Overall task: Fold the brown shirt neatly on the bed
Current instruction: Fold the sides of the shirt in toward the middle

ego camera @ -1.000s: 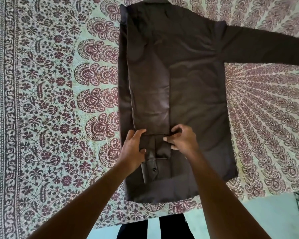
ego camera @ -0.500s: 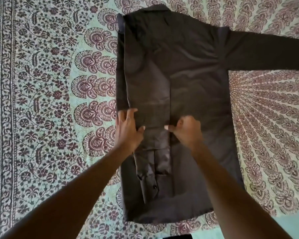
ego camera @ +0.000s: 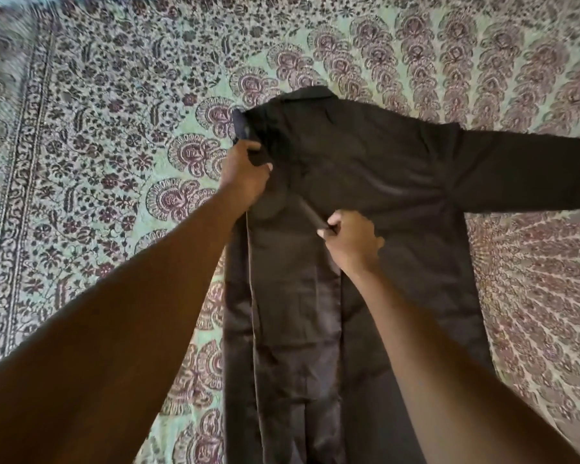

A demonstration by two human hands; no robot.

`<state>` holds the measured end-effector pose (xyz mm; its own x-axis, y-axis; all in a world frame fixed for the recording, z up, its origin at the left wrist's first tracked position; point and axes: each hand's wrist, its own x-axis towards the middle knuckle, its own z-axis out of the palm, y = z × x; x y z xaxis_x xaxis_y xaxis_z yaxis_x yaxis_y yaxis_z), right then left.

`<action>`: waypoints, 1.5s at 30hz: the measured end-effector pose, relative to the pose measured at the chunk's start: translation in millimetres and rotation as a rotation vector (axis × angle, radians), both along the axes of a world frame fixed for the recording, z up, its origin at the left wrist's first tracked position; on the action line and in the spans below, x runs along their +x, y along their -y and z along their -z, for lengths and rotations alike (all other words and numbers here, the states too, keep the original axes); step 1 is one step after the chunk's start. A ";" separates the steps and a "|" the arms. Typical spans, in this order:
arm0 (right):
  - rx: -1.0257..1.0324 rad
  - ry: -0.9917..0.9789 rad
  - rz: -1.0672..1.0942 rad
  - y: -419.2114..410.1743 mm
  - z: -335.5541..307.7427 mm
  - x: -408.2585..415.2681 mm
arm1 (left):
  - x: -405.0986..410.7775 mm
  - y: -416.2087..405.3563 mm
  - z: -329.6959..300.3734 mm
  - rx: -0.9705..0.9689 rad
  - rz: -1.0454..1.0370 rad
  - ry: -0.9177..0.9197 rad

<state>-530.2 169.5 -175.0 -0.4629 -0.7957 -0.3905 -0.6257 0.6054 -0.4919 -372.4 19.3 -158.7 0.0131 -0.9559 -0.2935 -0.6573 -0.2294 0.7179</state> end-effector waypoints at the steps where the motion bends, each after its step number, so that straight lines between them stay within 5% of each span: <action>1: -0.001 0.010 0.022 -1.6 1.6 -2.5 | -1.2 8.5 2.9 0.010 -0.030 -0.022; 6: -0.050 0.043 -0.043 -9.6 5.8 -10.4 | -3.7 36.0 9.4 0.031 -0.160 -0.137; 11: -0.115 0.072 -0.154 -19.9 12.2 -17.0 | -2.5 50.9 11.5 0.030 -0.111 -0.057; 22: -0.327 0.107 0.007 -25.4 22.5 -16.7 | -16.0 64.5 19.3 -0.065 -0.108 -0.107; 45: -0.388 -0.171 -0.064 -34.2 38.1 0.1 | -23.9 61.2 18.4 -0.014 -0.135 -0.056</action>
